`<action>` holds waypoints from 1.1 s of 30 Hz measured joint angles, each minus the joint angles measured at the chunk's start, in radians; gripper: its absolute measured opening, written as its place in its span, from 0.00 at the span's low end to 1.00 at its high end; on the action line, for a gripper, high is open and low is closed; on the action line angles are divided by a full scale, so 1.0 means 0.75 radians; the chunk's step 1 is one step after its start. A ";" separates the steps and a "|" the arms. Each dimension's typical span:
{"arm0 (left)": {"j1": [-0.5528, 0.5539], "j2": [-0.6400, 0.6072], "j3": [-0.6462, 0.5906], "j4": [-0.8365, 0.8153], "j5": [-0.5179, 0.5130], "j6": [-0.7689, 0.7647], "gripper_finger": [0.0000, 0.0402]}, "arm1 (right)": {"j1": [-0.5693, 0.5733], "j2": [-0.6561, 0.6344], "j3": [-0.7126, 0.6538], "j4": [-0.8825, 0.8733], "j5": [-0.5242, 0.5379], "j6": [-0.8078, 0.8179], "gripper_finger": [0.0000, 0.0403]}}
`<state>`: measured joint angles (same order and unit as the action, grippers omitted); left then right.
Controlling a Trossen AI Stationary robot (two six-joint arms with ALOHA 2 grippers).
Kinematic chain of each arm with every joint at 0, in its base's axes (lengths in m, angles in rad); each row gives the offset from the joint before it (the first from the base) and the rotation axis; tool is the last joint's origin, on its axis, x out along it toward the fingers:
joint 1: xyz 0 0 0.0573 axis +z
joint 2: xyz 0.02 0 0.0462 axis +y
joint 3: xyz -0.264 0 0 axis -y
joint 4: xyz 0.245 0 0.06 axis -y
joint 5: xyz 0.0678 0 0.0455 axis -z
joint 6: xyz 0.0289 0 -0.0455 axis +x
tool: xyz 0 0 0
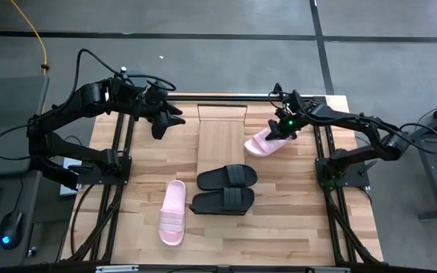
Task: Pick and place slides into the shelf
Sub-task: Put the top pink slide on the shelf
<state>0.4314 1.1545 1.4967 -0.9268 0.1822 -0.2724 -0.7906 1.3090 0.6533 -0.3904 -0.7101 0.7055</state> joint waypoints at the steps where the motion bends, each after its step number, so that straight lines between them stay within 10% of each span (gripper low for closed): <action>1: 0.000 0.000 0.000 -0.001 0.000 0.000 0.45 | 0.000 -0.013 0.000 0.016 0.001 0.026 0.00; 8: 0.000 0.000 0.000 -0.001 0.000 0.001 0.45 | 0.004 -0.160 0.000 0.159 0.054 0.224 0.00; 33: 0.000 0.000 0.000 0.001 -0.071 0.009 0.45 | 0.533 -0.446 0.000 0.457 0.905 0.656 0.00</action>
<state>0.4316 1.1545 1.4967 -0.9260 0.1286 -0.2659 -0.3909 0.9745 0.6533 -0.0478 -0.0311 1.1975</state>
